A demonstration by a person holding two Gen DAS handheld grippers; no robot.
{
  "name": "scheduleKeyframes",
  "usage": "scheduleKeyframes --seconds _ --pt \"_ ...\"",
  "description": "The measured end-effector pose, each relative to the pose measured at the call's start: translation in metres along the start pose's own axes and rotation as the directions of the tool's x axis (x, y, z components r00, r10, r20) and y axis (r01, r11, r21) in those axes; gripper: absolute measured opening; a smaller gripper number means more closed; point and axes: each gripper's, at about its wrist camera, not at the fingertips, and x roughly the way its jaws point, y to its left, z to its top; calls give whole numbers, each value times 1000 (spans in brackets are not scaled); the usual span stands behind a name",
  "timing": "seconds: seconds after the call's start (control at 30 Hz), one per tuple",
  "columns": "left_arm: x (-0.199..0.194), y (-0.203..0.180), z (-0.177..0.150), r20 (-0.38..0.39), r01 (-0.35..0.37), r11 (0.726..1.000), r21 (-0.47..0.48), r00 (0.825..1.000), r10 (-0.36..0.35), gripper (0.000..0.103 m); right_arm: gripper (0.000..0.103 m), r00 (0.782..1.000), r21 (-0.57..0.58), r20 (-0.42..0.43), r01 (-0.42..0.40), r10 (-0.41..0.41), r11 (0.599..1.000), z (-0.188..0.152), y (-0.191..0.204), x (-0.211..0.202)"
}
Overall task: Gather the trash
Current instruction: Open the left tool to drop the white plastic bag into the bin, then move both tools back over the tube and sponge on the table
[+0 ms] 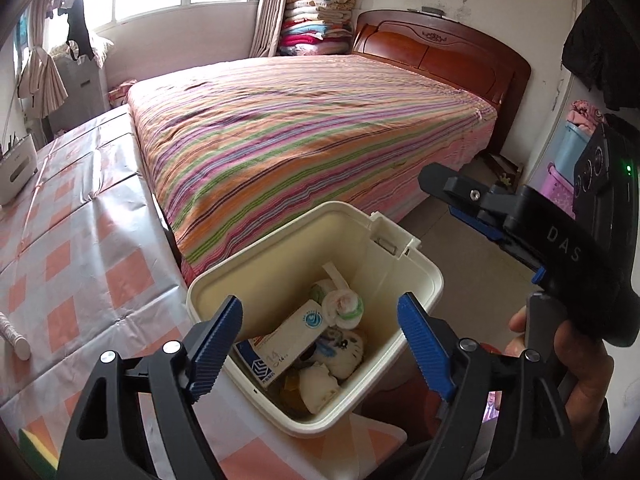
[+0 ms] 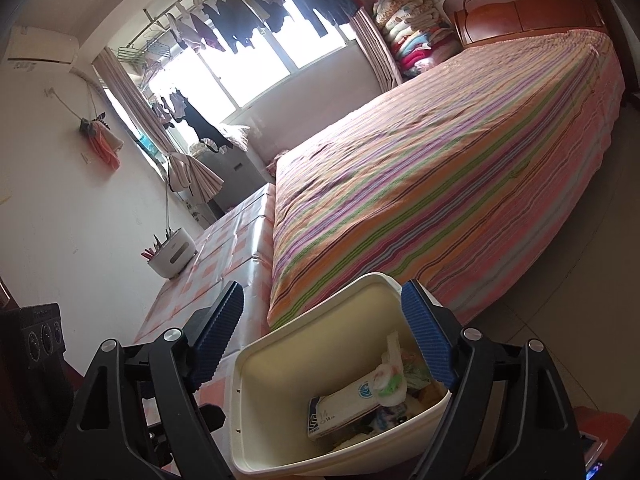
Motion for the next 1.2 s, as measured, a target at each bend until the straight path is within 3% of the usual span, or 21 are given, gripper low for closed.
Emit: scheduleKeyframes --seconds 0.47,0.73,1.2 --pt "-43 32 -15 46 -53 998 -26 997 54 78 81 998 -25 -19 -59 59 998 -2 22 12" --pt "-62 68 -37 26 -90 994 -55 995 91 78 83 993 -59 -57 -110 107 992 -12 45 28" --pt "-96 134 -75 0 -185 979 -88 983 185 78 84 960 -170 -188 -240 208 956 -45 139 75"
